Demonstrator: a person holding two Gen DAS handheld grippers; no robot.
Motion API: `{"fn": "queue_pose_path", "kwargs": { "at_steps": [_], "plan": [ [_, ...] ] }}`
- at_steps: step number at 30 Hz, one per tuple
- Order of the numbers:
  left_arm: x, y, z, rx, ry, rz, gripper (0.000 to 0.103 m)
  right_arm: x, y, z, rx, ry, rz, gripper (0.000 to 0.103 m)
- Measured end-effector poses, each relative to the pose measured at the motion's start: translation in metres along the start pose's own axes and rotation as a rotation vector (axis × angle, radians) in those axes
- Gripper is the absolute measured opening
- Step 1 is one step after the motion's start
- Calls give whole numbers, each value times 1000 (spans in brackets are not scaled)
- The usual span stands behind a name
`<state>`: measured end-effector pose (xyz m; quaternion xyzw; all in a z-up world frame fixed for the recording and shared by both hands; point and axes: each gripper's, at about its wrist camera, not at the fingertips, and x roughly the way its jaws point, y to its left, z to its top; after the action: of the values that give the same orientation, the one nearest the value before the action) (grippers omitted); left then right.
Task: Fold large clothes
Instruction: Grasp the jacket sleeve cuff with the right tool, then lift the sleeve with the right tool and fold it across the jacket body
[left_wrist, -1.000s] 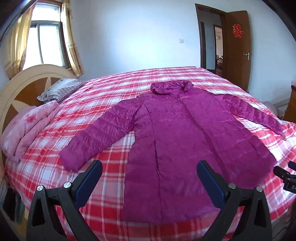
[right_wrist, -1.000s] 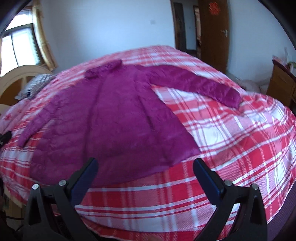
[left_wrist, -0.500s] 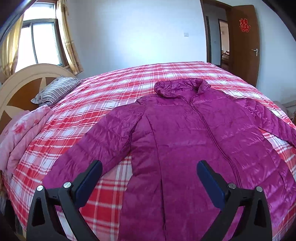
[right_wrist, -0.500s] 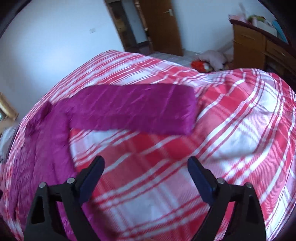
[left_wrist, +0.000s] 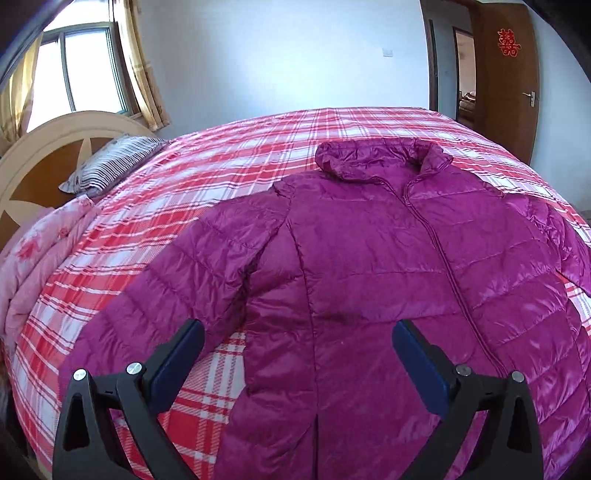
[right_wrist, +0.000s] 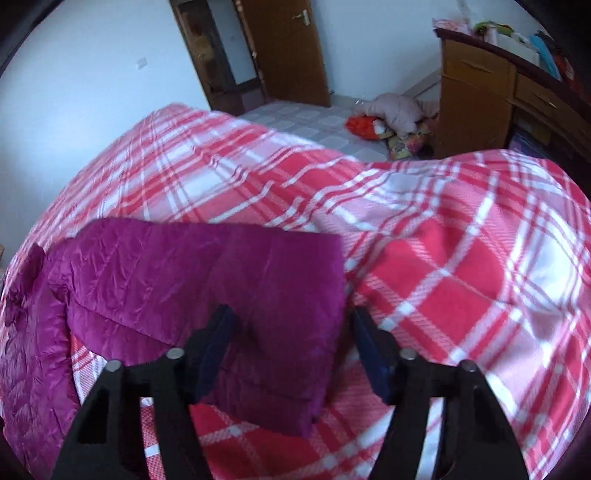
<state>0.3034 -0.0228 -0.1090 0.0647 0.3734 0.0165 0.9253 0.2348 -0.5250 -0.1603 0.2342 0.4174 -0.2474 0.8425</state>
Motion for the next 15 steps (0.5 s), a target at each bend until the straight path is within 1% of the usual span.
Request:
{"fn": "queue_pose_path", "kwargs": {
  "at_steps": [1, 3, 5, 6, 7, 8, 10, 15],
  "plan": [
    [1, 0, 0, -1, 3, -2, 102, 4, 1, 2, -2, -5, -4, 63],
    [5, 0, -1, -1, 8, -2, 102, 6, 1, 5, -10, -21, -7, 60],
    [9, 1, -1, -5, 15, -5, 102, 6, 0, 7, -5, -22, 1, 47],
    [11, 1, -1, -7, 17, -4, 102, 6, 1, 7, -7, -24, 7, 44],
    [12, 2, -1, -8, 19, -2, 102, 7, 2, 7, -11, -26, 18, 37],
    [14, 3, -1, -11, 21, 2, 102, 6, 3, 7, -17, -29, 30, 34],
    [18, 6, 0, -20, 26, 7, 102, 3, 4, 5, -31, -38, 53, 23],
    [21, 13, 1, -33, 32, 23, 102, 0, 7, 7, -27, -50, 85, 18]
  ]
}}
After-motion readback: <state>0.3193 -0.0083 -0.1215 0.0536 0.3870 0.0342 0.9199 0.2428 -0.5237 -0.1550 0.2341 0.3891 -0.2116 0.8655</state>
